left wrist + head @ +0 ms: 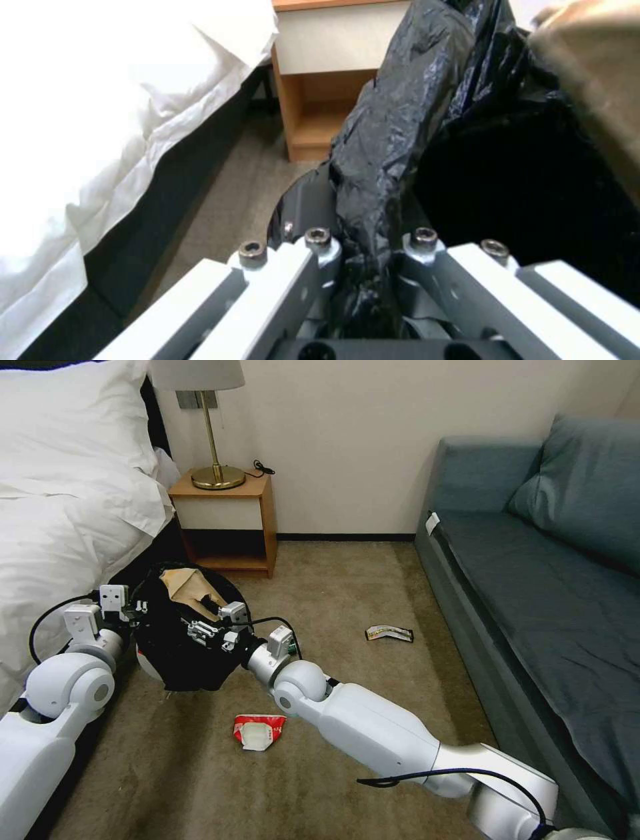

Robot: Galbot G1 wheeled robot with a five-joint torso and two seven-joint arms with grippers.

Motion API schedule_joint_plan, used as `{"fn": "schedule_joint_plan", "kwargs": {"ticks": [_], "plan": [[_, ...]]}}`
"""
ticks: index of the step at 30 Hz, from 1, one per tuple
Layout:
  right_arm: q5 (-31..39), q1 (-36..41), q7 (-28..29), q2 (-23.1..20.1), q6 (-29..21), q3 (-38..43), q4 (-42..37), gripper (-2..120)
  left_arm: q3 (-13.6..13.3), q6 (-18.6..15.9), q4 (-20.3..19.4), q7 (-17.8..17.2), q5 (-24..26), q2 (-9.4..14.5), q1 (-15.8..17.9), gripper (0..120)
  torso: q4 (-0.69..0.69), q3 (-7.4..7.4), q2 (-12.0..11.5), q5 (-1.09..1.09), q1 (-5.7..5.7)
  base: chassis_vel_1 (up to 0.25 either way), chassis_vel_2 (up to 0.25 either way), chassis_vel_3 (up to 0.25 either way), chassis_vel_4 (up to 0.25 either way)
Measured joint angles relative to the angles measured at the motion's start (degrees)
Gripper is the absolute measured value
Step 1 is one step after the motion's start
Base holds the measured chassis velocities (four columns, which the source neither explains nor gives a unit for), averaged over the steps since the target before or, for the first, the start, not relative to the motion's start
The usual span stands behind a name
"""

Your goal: Pick up the trash bin, then pick up the garbage on the floor and place it into the trash bin.

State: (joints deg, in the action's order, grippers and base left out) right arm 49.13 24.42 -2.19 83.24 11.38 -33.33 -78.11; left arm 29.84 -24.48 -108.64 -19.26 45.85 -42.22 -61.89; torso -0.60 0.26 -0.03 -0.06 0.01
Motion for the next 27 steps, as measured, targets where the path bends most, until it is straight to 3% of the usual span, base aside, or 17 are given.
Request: {"fn": "schedule_joint_plan", "kwargs": {"ticks": [7,27], "plan": [[-0.28,0.54,-0.69,-0.05,-0.55,-0.10,0.42,98,0.57,0.65,0.03,0.14,-0.01,0.00,-0.34,4,0.00,0.00,0.00,0.00,0.00,0.000,0.000,0.000,0.000],[3.34,-3.44,0.25,-1.41,-2.84,-1.56,-2.93,100,0.63,1.88,-0.42,0.30,-0.04,-0.94,-1.30,4,0.01,0.00,0.00,0.01,0.00,0.000,0.000,0.000,0.000]]}}
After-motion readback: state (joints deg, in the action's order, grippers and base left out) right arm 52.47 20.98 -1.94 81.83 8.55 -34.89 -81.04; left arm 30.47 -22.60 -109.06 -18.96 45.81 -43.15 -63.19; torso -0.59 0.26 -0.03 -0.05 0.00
